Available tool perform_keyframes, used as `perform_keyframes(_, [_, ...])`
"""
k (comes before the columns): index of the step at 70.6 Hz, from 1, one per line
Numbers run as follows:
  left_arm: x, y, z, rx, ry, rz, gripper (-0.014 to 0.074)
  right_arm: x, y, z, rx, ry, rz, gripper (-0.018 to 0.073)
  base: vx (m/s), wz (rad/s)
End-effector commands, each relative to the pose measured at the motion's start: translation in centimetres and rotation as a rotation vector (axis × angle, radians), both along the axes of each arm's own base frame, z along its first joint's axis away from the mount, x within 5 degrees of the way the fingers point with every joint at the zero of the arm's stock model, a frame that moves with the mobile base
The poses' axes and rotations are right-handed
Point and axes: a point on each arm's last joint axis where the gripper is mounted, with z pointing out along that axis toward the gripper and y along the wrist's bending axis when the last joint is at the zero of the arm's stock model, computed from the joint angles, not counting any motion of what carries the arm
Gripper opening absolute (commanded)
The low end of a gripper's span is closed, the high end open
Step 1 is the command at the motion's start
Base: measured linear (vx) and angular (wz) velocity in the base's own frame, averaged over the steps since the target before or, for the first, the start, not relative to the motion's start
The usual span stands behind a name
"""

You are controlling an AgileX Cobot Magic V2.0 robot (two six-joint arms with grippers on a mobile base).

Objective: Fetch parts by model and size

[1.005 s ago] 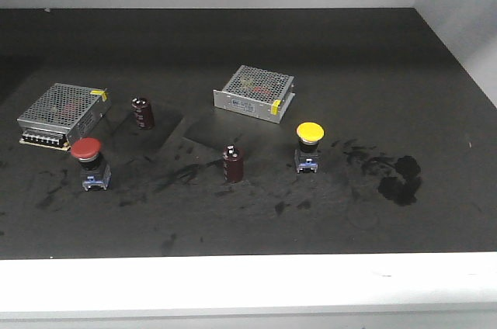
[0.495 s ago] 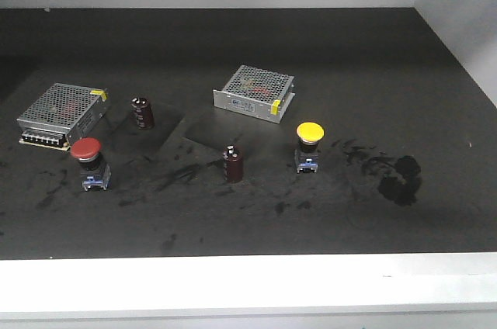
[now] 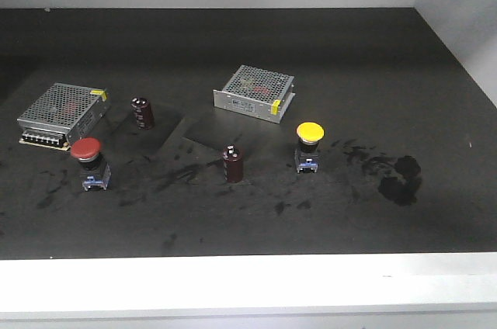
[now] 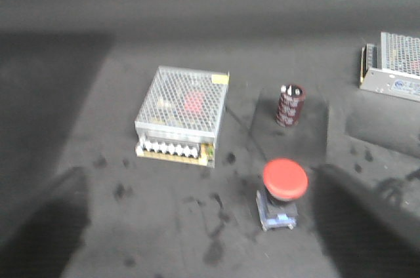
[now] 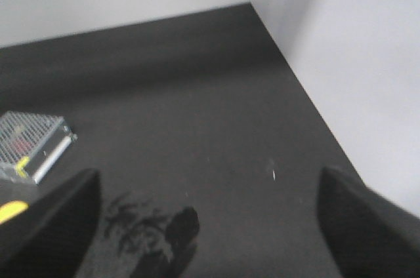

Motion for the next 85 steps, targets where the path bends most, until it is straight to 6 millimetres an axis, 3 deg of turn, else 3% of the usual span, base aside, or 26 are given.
perform_keyframes(1, [0.1, -0.1, 1.6, -0.031, -0.088, 0.005, 0.0729, 0.0, 0.1, 1.2, -0.026, -0.053, 0.020, 0.0725, 0.00, 0.00])
perform_keyframes(25, [1.1, -0.6, 0.2, -0.078, 0.066, -0.022, 0.0676, 0.2, 2.6, 1.1, -0.089, -0.048, 0.251, 0.0635, 0.00, 0.00])
perform_keyframes(37, [3.8, -0.8, -0.4, -0.084, 0.229, -0.027, 0.0669, 0.8, 3.2, 0.6, -0.091, -0.019, 0.299, 0.0612, 0.00, 0.00])
perform_keyframes(61, [10.3, -1.7, 0.5, -0.159, 0.473, -0.040, 0.0663, 2.3, 3.4, -0.7, -0.082, 0.060, 0.303, 0.0604, 0.00, 0.00])
perform_keyframes(85, [15.8, -5.3, -0.5, -0.136, 0.641, -0.091, 0.0654, 3.2, 3.4, -1.4, -0.081, 0.091, 0.303, 0.0595, 0.00, 0.00])
